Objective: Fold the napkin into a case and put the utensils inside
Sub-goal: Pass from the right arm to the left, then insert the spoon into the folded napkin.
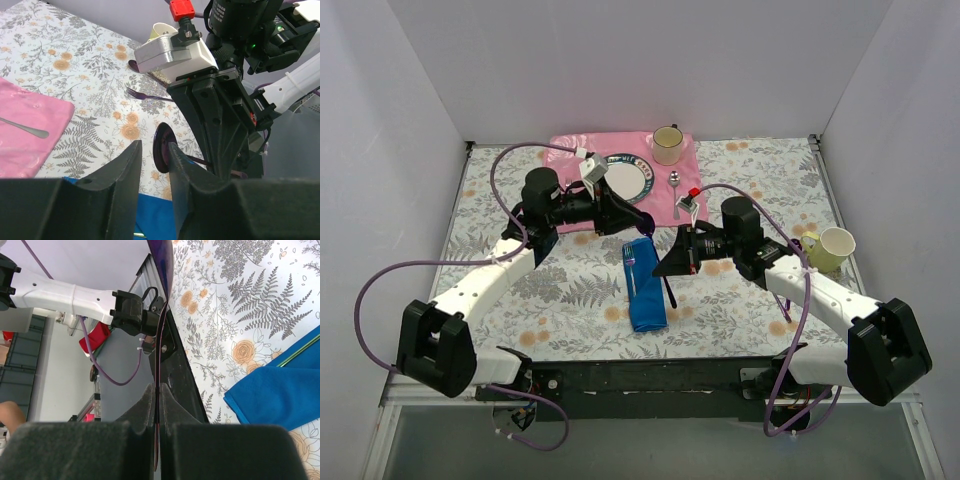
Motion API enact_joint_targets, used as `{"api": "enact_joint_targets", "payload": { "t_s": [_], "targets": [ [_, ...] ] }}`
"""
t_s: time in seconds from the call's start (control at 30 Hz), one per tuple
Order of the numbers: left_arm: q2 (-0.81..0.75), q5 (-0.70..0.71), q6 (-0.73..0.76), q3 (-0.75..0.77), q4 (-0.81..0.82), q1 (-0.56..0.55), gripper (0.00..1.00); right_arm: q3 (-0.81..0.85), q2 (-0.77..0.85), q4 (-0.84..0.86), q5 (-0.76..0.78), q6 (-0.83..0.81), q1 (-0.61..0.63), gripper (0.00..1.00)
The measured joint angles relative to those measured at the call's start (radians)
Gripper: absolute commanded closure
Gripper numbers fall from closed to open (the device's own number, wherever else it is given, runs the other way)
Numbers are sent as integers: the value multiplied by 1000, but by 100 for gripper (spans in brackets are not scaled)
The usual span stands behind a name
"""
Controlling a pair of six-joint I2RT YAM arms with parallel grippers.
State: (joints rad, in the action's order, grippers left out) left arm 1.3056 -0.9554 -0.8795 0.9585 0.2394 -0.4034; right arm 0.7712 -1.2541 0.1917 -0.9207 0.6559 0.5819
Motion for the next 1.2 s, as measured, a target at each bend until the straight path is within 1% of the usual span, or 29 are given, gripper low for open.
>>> {"api": "enact_joint_targets", "payload": {
  "t_s": [0.03,0.1,0.27,0.33,0.37,0.4,0.43,0.5,0.57,0.63,0.73,0.77,0.83,0.87,0.93,0.97,1.03,1.07,1.2],
  "targets": [
    [5,0,-2,3,0,-1,87,-2,0,1,-1,2,0,99],
    [13,-2,-6,9,2,-3,100,-3,0,3,-3,4,0,99],
    [34,-6,-26,21,2,-5,100,-11,1,19,-2,14,-1,99],
    [47,-15,-33,28,-1,-5,100,-16,2,21,-1,19,-2,76],
    [55,-18,-37,33,-3,-5,100,-16,2,20,0,21,-4,66],
    [61,-23,-41,39,-7,-5,100,-16,2,22,0,22,-5,48],
    [66,-24,-42,42,-10,-5,100,-16,2,22,0,22,-5,38],
    [74,-27,-45,48,-23,0,100,-15,3,7,2,11,-6,26],
    [87,-36,-44,61,-35,9,100,-12,4,-27,13,-28,-10,24],
    [114,-56,-41,88,-52,29,100,-3,10,-88,37,-91,-18,24],
    [181,-77,-21,142,-86,85,100,17,31,-195,96,-243,-40,30],
    [209,-83,-13,162,-99,101,100,18,43,-223,120,-306,-46,38],
    [272,-94,14,210,-132,132,100,18,72,-276,155,-430,-56,49],
    [309,-103,31,241,-152,146,100,18,89,-298,163,-491,-58,56],
    [387,-108,62,304,-191,171,100,14,122,-326,166,-609,-56,62],
    [421,-109,74,327,-206,182,100,7,145,-340,169,-682,-44,65],
    [476,-108,97,352,-228,197,100,-6,173,-360,175,-789,-14,68],
    [499,-108,108,358,-236,201,100,-16,183,-368,185,-842,13,71],
    [574,-107,143,366,-255,203,100,-70,192,-390,250,-1033,167,73]
  ]
}}
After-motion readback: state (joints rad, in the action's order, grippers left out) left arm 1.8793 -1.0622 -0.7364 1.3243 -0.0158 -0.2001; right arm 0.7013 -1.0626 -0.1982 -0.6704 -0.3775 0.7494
